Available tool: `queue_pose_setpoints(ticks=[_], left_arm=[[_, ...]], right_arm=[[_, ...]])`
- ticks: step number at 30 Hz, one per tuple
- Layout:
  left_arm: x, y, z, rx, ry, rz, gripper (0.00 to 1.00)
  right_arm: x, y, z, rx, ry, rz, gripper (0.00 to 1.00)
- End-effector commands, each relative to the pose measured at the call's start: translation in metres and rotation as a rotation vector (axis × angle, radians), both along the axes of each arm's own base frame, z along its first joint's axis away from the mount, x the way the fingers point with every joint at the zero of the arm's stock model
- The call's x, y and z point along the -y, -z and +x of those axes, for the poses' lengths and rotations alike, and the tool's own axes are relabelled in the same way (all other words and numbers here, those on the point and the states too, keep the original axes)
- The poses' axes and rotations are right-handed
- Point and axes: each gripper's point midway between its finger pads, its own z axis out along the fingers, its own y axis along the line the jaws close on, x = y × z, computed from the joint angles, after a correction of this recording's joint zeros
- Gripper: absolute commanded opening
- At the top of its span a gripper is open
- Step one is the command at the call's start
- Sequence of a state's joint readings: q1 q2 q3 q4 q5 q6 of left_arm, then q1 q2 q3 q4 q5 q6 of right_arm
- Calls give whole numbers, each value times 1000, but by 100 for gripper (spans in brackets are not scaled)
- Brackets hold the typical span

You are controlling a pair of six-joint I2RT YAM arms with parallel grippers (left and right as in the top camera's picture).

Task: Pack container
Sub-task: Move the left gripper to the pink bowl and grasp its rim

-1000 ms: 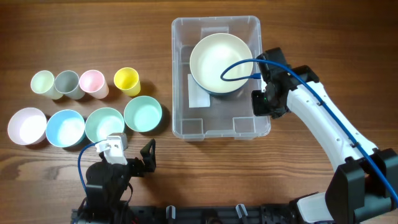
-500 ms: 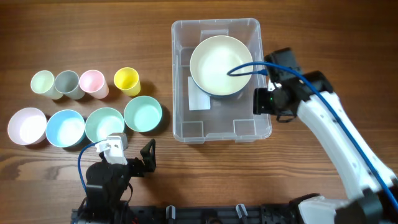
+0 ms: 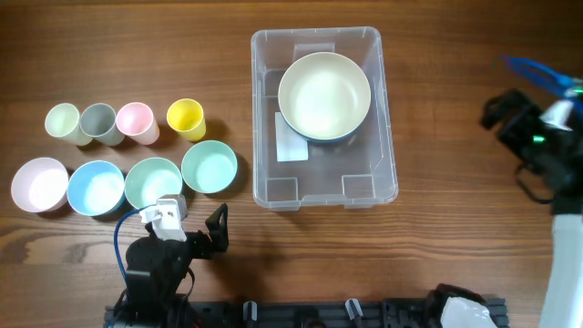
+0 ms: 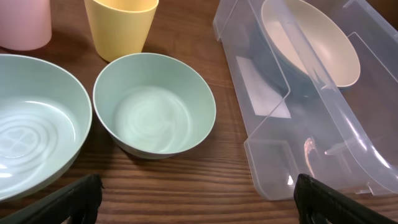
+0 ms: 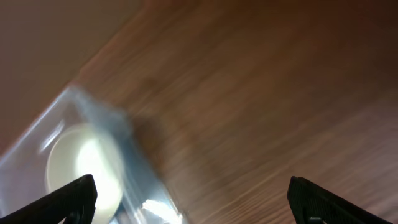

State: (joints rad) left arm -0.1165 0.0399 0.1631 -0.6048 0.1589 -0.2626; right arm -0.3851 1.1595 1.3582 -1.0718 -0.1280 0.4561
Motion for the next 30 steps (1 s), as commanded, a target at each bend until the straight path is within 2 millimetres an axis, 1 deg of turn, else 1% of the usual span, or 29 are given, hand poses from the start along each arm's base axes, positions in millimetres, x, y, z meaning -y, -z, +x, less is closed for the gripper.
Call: queue_pose_setpoints(ticks=[1,2,4,7,10,12,15,16,18,19,21,23,25,28,30], left_arm=[[3,0,-1,11,27,9,100],[3,0,-1,11,27,9,100],[3,0,-1,11,27,10,100],[3,-1,0,13,27,9,100],[5,-3,1,24,35,3,100],[19,-3,-5,-2,94,-65,100],[26,-15,-3,18,98,-160,100],[30,-23,-3,28,109,-192,100],[33,-51,-4,83,120,-229,100],[32,-73,-5,133,121,-241,100],[28,-105,-6,199,102,-236,100],[13,-134,-5,219,18,-208,100],[-4,-154,2,182,-79,-161,100],[-31,-173,23,101,-239,-70,100],[-51,-187,42,65,-328,58,100]], right_arm=[[28,14,-11,-14,196,201,100],[36,19,-14,-28,251,229,99],[43,25,-17,-49,288,251,100],[44,31,-15,-68,289,259,99],[44,31,-15,-69,290,260,100],[44,31,-15,-69,290,260,100],[44,31,-15,-68,290,260,100],[44,31,-15,-68,290,260,100],[44,31,-15,-69,290,260,100],[44,31,-15,-68,290,260,100],[44,31,-15,-68,290,259,100],[44,31,-15,-69,290,260,100],[44,31,-15,-68,290,259,99],[44,31,-15,-69,290,260,99],[44,31,-15,-68,289,259,100]])
